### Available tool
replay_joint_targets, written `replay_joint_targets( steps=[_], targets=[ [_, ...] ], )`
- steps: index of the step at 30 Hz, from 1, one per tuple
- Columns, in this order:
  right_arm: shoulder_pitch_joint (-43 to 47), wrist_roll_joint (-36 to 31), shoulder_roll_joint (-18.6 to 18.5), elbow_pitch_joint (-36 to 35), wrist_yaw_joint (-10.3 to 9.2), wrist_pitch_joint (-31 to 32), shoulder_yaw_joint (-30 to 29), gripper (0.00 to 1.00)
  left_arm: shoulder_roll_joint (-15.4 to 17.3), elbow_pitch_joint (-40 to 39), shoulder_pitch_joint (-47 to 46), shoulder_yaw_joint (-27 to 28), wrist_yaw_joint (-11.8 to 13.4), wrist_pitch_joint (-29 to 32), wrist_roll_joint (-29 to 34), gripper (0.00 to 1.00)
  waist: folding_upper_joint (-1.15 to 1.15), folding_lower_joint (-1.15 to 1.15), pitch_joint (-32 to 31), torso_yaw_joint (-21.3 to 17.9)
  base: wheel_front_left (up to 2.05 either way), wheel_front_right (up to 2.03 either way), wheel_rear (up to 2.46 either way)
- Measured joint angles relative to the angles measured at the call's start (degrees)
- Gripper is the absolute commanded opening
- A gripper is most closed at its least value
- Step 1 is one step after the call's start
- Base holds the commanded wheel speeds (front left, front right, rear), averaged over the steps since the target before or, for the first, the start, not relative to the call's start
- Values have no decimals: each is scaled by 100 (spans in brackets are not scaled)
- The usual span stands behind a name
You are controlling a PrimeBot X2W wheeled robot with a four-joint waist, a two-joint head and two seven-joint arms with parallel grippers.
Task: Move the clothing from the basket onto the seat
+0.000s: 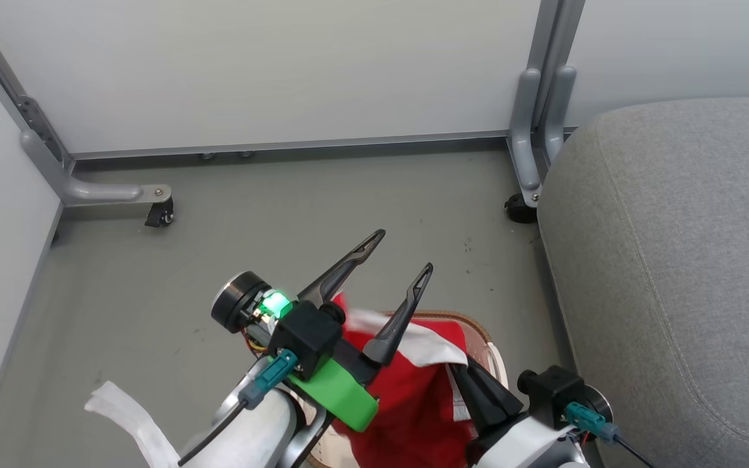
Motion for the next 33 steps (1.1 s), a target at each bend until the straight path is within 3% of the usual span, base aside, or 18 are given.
replay_joint_targets(
  steps=[11, 28, 33],
  targets=[
    [-31, -132, -1, -296, 0, 1, -319, 0, 230, 157, 166, 224, 156, -52, -151, 100, 0, 0, 166, -355, 0, 0, 0],
    [-62, -137, -7, -1699, 0, 1, -818, 0, 751, 19, 488, 795, 187, -263, -304, 100, 0, 0, 943, -1809, 0, 0, 0],
    [-232, 193, -14, -2045, -1, 0, -1014, 0, 987, -90, 460, 746, 138, -285, 57, 100, 0, 0, 1372, -2143, 0, 0, 0]
  ],
)
